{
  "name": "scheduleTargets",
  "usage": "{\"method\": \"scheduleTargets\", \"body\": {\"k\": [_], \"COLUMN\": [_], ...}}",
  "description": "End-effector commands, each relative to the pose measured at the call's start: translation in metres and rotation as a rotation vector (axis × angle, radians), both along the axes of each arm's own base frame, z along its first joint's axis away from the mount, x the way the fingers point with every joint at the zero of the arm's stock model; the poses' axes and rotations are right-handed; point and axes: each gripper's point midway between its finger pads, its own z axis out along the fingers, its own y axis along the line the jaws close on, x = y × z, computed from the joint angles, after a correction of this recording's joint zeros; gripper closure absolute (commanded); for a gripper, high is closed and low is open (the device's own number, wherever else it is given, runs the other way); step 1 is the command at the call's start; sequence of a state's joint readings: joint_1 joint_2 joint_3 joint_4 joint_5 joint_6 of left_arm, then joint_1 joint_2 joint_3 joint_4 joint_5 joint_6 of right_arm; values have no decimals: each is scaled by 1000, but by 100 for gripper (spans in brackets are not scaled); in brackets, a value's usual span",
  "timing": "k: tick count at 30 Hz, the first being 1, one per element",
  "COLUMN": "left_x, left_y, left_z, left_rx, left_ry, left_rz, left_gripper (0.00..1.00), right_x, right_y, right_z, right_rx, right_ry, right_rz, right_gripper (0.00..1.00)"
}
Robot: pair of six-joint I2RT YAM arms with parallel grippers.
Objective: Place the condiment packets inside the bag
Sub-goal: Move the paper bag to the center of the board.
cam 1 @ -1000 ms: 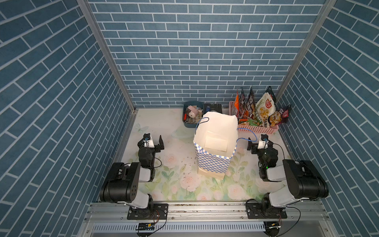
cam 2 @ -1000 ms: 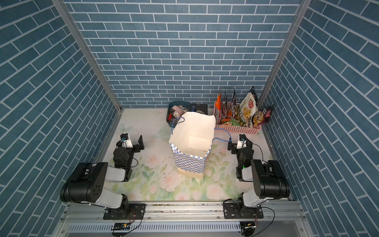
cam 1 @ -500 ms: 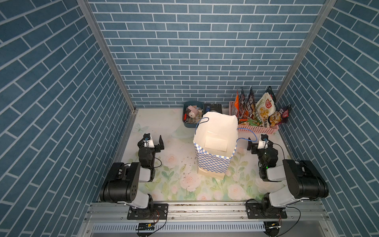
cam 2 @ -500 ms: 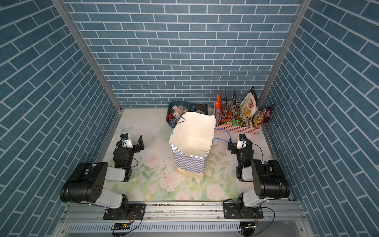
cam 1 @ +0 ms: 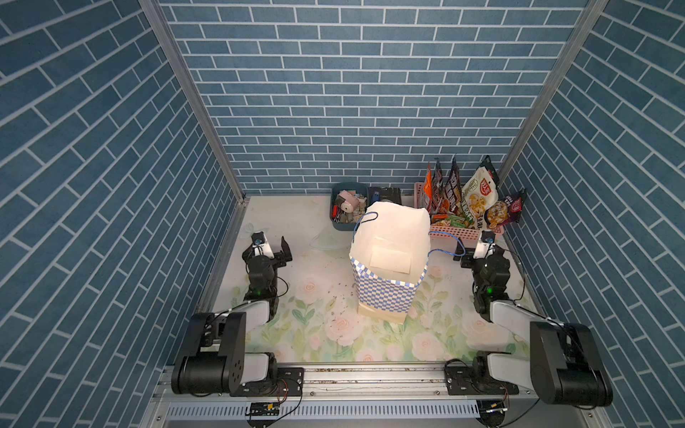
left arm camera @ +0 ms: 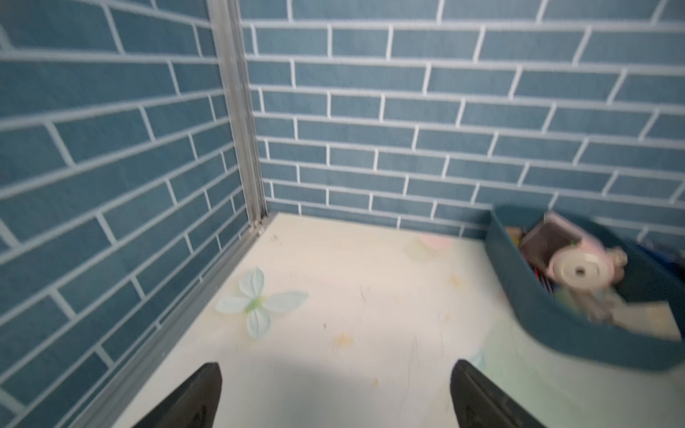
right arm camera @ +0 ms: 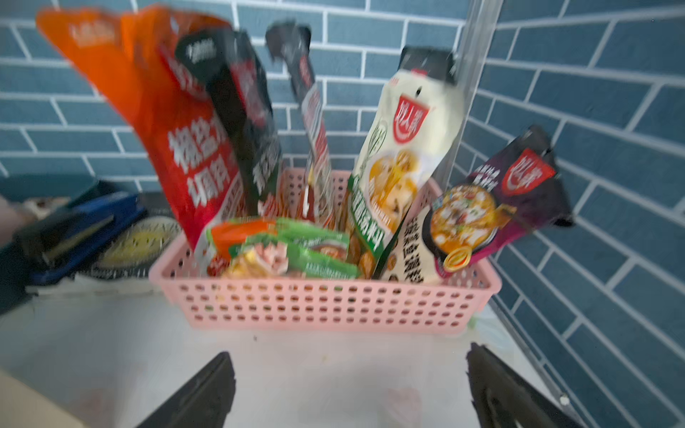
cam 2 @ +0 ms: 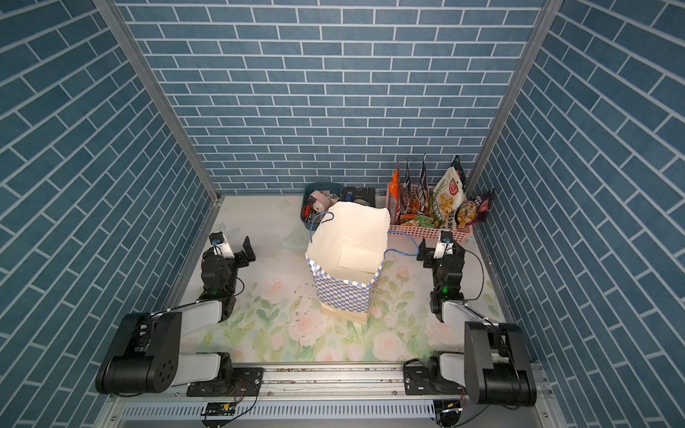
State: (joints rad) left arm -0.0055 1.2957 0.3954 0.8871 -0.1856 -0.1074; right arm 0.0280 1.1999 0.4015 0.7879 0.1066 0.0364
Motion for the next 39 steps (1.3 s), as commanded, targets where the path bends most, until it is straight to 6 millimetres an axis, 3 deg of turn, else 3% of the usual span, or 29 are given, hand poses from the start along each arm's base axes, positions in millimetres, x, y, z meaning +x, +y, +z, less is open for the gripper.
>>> {"method": "scheduleTargets", "body": {"k": [1,3,5,11,16,21,25,28,33,39], "left_x": [-8,-13,-9,-12,-32,-76,-109,-108,-96,-74], "left_y": [32,41,25,-49,-107,-186,-216,-228,-265,-272], "left_z": [16,19,29,71,93,164,185,185,160,129], "left_rx": [-206,-329,-399,-475,-507,-298,-123,-150,-44,27], "left_ry": [68,129,200,276,303,225,152,186,348,487], "left_rz": [236,316,210,-212,-508,-891,-999,-1012,-969,-864], "left_gripper": [0,0,0,0,0,0,0,7,15,16], "right_x": [-15,-23,-32,-57,-49,-33,-30,-32,-39,-49], "right_y": [-8,-3,8,18,39,50,48,46,42,42], "right_z": [-8,-7,-6,28,34,33,30,29,35,31], "right_rx": [111,154,202,327,421,491,507,506,498,491], "right_ry": [175,227,313,430,521,554,553,551,539,576], "right_rz": [-78,-57,-12,1,76,114,95,80,62,54], "right_gripper": [0,0,0,2,7,7,8,8,8,7]}}
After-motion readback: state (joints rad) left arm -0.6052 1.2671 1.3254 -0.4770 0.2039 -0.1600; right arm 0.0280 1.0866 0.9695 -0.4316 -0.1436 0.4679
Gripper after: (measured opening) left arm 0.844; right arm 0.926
